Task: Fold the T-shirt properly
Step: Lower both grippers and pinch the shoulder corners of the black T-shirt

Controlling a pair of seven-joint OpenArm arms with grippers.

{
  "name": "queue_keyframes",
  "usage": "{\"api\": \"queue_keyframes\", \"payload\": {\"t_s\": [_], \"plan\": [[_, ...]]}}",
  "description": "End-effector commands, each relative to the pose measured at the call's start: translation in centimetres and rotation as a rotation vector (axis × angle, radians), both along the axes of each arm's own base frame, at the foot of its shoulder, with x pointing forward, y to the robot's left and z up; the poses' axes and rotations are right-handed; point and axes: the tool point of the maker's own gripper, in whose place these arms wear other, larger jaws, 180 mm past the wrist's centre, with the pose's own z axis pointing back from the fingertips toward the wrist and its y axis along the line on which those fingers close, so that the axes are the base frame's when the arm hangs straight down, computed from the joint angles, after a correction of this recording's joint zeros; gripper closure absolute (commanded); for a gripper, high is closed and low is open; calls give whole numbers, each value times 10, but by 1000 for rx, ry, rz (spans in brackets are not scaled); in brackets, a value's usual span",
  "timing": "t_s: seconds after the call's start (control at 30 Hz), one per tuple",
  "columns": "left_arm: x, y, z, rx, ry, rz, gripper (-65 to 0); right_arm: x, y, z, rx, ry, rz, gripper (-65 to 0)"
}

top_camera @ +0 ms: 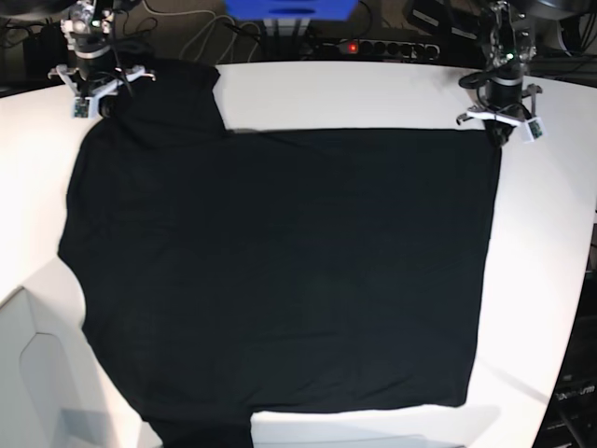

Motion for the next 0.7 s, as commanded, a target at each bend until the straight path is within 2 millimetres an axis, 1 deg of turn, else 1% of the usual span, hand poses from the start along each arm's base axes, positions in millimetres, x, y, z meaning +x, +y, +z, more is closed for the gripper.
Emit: {"api": "queue_keyframes", "payload": {"t_s": [0.0,0.13,0.2,0.27,0.3,0.43,0.53,0.6,0.67], "plan": [[4,4,10,25,-31,-9,0,-3,-5,4,-20,4,3,0],[4,3,12,26,-33,-12,0,6,-8,20,-31,-42,4,0],[4,0,18,29,-43,-24,0,12,-8,31,-42,-74,7,0],[6,-5,27,33,-62,-40,0,19,-4,44,-48,-107,20,0],[6,-5,32,38,-71,-43,0,19,-3,47,-50,-115,22,0],[5,4,57,63,-128,-9,0,28,6,69,-49,-177,24,0],[4,15,77,93,-178,37,0,31,10,78,-50,-205,27,0],[6,18,88,103,-211,57,0,34,11,80,-49,-212,27,0],[8,19,96,112,-233,60,0,43,11,84,-48,-238,27,0]]}}
